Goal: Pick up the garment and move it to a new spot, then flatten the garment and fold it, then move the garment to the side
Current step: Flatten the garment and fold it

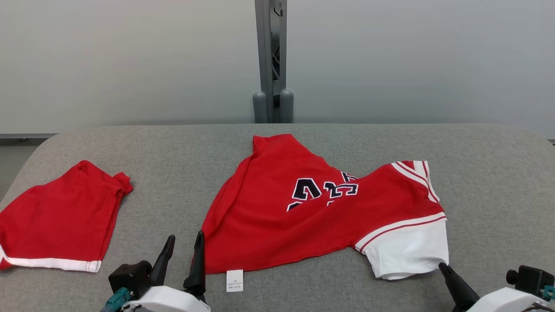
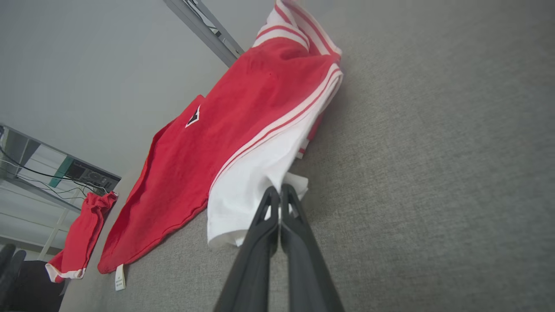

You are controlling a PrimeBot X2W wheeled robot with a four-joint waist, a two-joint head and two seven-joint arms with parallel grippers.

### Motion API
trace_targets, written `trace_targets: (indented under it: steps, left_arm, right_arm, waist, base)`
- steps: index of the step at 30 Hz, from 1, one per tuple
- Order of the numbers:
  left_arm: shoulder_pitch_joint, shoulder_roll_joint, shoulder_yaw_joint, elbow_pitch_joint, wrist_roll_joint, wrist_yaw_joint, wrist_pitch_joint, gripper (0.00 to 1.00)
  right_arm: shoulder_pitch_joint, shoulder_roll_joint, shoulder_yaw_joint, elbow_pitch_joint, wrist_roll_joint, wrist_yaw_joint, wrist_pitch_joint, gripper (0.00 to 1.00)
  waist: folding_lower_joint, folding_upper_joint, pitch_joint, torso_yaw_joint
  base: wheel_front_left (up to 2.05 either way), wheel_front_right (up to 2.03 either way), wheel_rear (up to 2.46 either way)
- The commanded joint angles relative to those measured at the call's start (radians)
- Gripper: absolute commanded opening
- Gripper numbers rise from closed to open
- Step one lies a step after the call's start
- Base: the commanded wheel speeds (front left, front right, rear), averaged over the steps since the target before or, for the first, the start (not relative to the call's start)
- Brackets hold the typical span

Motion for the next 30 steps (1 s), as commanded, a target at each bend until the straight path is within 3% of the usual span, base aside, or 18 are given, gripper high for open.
trace_targets:
  steps: [1,8,14,20,30]
  left_arm:
    - [0.012,0.005,0.000,0.012,-0.003,-0.002,-0.001,1.00]
    - [0.011,0.005,-0.012,0.081,-0.011,0.010,-0.001,1.00]
    - [-0.036,0.005,-0.068,0.244,-0.060,0.022,-0.001,1.00]
    - [-0.111,0.004,-0.116,0.399,-0.212,0.028,-0.001,1.00]
    - [-0.217,0.004,-0.232,0.547,-0.477,-0.008,0.012,1.00]
  right_arm:
    - [0.013,-0.022,0.007,-0.019,0.033,0.000,0.000,0.00]
    - [0.019,-0.053,0.040,-0.036,0.089,0.000,-0.014,0.00]
    - [-0.002,-0.068,0.086,-0.025,0.104,0.000,-0.037,0.00]
    - [-0.028,-0.073,0.122,-0.019,0.117,0.000,-0.051,0.00]
    - [-0.059,-0.083,0.170,0.006,0.139,0.000,-0.075,0.00]
  waist:
    - [0.0000,0.0000,-0.003,-0.003]
    - [0.0000,0.0000,-0.016,-0.005]
    - [0.0000,0.0000,-0.016,-0.012]
    - [0.0000,0.0000,0.000,-0.027]
    - [0.0000,0.0000,0.013,-0.048]
  base:
    - [0.00,0.00,0.00]
    - [0.00,0.00,0.00]
    - [0.00,0.00,0.00]
    - [0.00,0.00,0.00]
    - [0.00,0.00,0.00]
